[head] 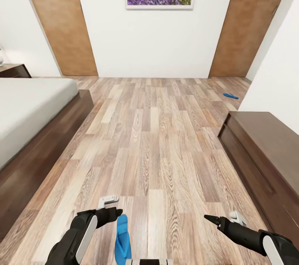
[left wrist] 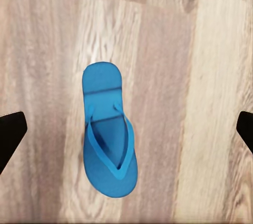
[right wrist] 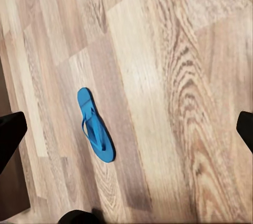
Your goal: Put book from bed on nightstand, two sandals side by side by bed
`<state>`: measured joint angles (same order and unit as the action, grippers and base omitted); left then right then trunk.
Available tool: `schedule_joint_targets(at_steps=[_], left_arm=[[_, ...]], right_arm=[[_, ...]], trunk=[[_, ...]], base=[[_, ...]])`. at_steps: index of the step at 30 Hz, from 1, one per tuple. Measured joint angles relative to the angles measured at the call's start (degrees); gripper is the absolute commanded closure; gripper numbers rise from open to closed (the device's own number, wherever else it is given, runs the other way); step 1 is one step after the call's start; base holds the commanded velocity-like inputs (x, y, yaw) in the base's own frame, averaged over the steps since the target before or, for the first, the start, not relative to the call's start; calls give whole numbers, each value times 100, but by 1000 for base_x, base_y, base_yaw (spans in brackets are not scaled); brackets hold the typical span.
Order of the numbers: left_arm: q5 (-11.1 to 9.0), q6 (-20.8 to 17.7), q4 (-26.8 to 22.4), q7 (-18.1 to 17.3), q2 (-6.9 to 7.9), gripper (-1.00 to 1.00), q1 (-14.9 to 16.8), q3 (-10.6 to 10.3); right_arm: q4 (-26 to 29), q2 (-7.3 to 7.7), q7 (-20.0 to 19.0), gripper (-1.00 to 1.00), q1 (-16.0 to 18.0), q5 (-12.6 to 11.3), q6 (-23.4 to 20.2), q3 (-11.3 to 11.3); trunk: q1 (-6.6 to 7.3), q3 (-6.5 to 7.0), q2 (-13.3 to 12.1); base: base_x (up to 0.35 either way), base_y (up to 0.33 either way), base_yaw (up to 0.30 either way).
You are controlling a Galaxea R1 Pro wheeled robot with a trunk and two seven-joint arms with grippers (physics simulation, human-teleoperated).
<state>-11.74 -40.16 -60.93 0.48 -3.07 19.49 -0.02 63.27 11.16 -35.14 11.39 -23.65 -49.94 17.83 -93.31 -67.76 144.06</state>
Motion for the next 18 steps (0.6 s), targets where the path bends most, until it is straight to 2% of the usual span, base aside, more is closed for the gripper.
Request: schedule_joint_targets(at_steps=[18], left_arm=[[8, 26, 210, -7, -4, -100, 0, 0]], right_arm=[[0, 0, -5, -100, 0, 0, -2, 0]], trunk=[[-46, -399, 24]], base=[[0, 0, 0]])
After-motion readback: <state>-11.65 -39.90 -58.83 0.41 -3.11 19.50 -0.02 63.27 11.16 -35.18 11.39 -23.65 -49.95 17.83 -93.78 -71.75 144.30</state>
